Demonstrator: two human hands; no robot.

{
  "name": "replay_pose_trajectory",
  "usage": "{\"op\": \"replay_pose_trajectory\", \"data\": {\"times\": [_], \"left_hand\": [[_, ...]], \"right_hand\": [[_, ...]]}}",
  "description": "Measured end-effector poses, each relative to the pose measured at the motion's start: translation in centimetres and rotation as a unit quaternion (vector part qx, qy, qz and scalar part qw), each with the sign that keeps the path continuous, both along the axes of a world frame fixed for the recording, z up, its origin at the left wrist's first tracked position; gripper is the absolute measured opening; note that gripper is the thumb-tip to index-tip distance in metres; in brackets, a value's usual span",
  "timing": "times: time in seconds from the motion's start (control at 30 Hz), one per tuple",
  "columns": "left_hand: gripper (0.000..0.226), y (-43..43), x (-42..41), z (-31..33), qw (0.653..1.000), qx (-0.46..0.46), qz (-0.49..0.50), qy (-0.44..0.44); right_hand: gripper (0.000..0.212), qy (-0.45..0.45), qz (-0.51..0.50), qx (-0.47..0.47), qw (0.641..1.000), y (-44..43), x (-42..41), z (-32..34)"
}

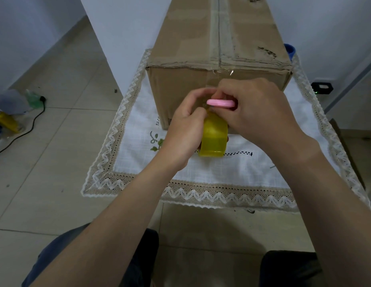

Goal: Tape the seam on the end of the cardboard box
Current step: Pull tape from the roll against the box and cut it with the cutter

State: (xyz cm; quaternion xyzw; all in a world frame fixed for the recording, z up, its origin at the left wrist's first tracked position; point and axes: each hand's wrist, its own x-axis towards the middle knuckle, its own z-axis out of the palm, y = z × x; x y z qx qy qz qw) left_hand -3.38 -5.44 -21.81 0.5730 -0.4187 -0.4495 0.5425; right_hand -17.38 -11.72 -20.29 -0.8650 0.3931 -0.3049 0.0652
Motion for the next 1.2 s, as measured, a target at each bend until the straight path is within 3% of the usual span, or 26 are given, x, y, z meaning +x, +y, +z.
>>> {"op": "replay_pose_trajectory", "data": {"times": [0.27,0.97,1.1,1.2], "left_hand": [[0.055,-0.2,0.1,-0.2,1.0,0.007,0.0,-0.005],[0.057,0.0,-0.4,-0.2,0.998,0.032,0.012,-0.056],[0.055,-0.1,-0.3,-0.1,0.998,0.048,-0.001,-0.039],[0.054,0.0,-0.5,0.0,0.998,0.054,-0.009,-0.018]], "right_hand": [[0.017,0.004,0.01,0.0,1.0,-0.2,-1.1,0.1],[0.02,0.019,-0.024,0.015,0.999,-0.5,-3.4,0.3],[0.019,0.059,-0.031,0.057,0.996,-0.4,-4.8,0.7],[0.023,0.13,-0.052,0.145,0.979,-1.0,-6.5,0.3]]}}
